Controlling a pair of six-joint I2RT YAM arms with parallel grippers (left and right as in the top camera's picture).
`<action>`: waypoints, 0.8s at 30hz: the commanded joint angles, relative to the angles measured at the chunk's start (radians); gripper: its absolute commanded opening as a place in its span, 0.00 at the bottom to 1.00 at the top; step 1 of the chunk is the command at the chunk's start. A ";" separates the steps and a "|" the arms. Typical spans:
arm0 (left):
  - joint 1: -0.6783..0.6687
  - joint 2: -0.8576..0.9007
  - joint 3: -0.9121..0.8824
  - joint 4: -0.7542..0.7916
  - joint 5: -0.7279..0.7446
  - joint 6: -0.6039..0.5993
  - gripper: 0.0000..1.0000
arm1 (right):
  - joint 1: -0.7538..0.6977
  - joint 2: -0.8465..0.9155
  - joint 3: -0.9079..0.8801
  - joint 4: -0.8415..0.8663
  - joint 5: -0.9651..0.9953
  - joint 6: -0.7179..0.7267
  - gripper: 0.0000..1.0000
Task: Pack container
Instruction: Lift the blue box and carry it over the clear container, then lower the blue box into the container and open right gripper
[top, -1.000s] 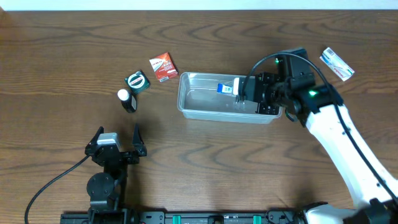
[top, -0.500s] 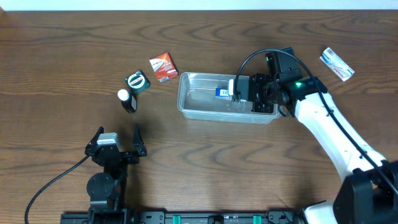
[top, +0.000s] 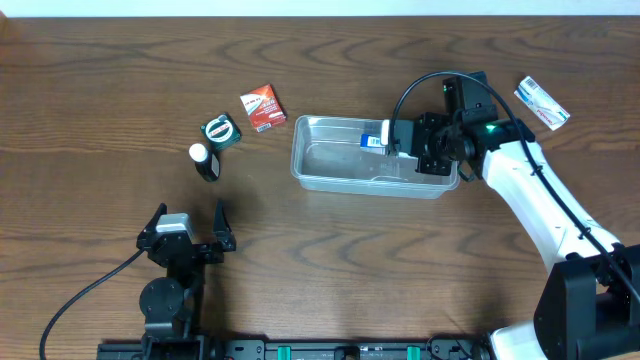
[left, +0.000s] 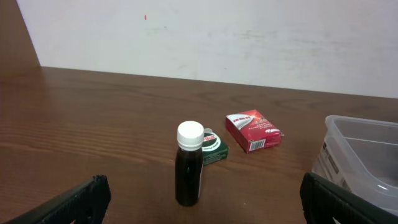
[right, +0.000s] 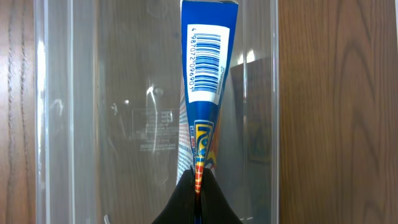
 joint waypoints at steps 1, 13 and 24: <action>0.006 -0.006 -0.018 -0.037 -0.008 0.010 0.98 | -0.008 0.010 0.013 0.005 -0.022 -0.080 0.01; 0.006 -0.006 -0.018 -0.037 -0.008 0.010 0.98 | -0.008 0.037 0.012 0.005 -0.023 -0.144 0.01; 0.006 -0.006 -0.018 -0.037 -0.008 0.010 0.98 | -0.009 0.106 0.012 0.047 -0.019 -0.074 0.01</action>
